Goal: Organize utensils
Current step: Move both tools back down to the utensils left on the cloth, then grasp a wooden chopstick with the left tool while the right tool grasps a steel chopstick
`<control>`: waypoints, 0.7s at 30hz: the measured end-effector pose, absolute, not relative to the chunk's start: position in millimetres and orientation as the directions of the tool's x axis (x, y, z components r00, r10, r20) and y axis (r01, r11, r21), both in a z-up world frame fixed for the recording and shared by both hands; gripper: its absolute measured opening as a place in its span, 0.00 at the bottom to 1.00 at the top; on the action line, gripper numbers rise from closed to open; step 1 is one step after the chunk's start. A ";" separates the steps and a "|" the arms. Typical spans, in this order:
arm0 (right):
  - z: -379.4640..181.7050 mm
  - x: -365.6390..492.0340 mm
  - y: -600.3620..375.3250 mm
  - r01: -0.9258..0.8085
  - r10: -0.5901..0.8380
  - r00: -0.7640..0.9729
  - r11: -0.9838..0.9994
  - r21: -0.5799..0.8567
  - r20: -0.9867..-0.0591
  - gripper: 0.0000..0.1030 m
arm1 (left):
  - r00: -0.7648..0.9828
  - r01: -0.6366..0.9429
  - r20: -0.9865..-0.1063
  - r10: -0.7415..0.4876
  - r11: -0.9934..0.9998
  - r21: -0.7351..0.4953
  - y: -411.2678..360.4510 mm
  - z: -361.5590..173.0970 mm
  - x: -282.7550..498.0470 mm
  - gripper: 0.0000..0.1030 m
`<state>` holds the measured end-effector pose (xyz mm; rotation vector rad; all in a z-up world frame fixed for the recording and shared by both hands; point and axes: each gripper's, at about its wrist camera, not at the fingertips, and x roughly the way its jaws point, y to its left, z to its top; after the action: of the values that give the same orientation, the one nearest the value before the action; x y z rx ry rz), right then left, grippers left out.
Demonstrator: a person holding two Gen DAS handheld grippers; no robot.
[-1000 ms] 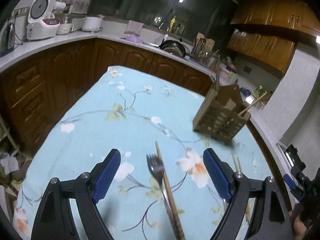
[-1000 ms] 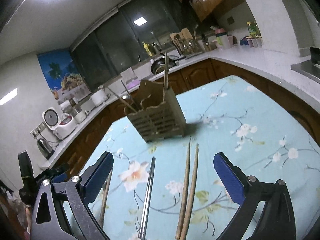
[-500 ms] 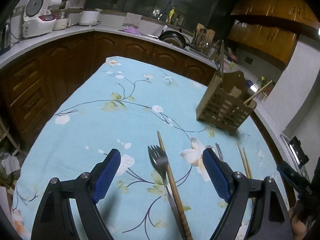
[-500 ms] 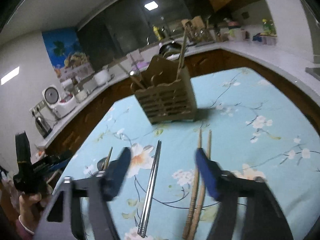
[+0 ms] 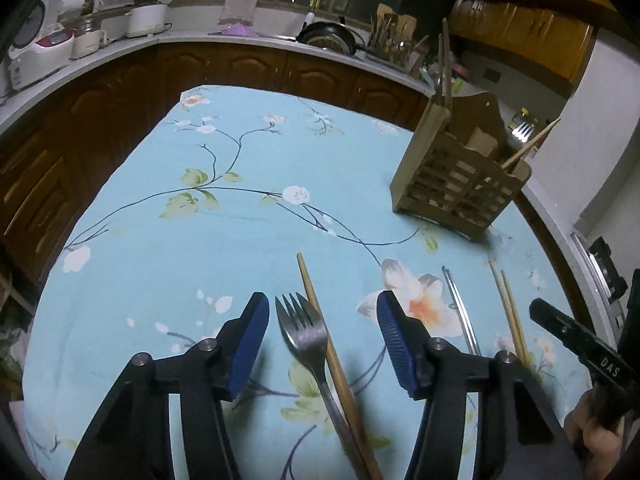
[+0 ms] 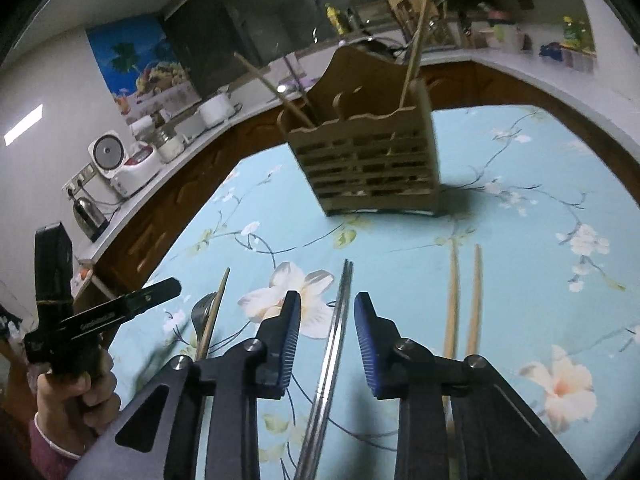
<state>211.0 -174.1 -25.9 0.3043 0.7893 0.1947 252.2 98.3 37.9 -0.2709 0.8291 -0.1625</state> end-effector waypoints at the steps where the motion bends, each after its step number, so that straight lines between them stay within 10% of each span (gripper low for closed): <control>1: -28.7 216.8 -171.1 -0.065 0.291 0.680 0.938 0.340 -0.673 0.25 | 0.661 0.037 -0.708 -0.247 0.954 -0.298 98.5 37.0 256.6 0.51; 21: -73.7 280.5 -148.2 -0.089 0.258 0.553 0.964 0.251 -0.793 0.20 | 0.548 0.055 -0.794 -0.262 0.959 -0.279 70.3 -9.9 331.8 0.34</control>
<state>280.5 -148.2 -73.7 0.1897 0.9649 0.2066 331.8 70.3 -9.9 -0.2323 0.9744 -0.1898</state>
